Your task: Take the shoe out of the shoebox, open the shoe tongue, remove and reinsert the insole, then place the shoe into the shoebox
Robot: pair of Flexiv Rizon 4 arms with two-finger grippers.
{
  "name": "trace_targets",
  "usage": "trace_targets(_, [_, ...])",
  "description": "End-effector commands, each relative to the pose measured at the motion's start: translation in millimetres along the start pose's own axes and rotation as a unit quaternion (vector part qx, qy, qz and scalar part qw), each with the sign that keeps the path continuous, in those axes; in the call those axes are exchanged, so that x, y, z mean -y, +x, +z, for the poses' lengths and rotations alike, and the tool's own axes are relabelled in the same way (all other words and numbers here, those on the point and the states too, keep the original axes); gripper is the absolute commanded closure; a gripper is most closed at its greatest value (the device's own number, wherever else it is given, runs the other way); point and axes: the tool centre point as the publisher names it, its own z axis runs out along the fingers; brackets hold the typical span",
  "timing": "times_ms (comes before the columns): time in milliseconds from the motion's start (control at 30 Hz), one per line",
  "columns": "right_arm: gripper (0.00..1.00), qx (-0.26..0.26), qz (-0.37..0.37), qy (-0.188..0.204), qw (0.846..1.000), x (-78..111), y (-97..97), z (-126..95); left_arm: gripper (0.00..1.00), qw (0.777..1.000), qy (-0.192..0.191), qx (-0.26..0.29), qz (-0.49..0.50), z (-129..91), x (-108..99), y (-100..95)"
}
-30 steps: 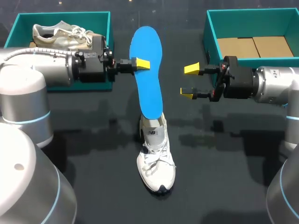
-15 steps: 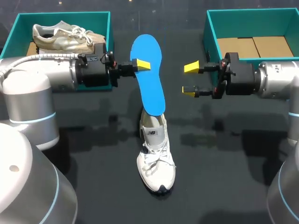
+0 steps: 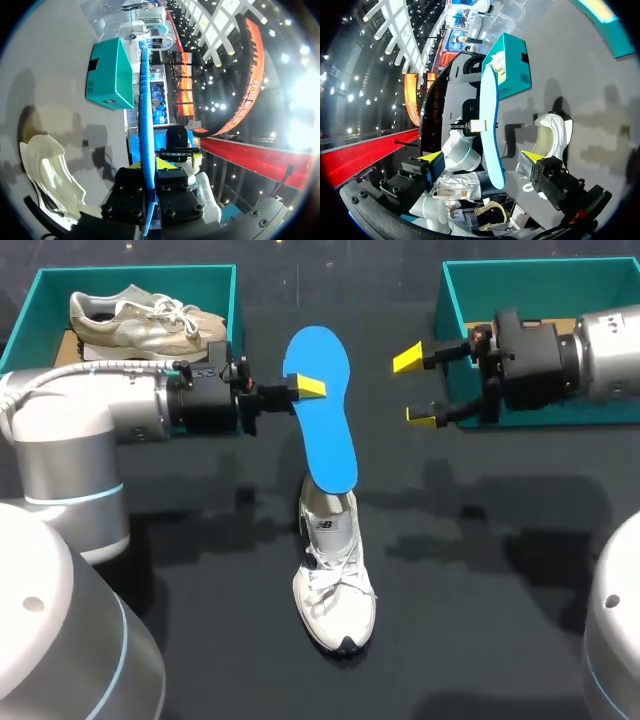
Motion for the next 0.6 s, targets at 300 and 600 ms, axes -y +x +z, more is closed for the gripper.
trace_targets(300, [0.0, 0.219, 0.029, 0.001, 0.975, 5.2, 32.1, -8, 1.0, 1.0, -0.002, -0.002, -0.024, 11, -5, -3.1])
trace_targets(600, [0.0, 0.338, 0.065, 0.021, 0.939, -0.1, 57.2, 1, 1.0, 1.0, -0.002, -0.002, -0.024, 11, -5, -3.1])
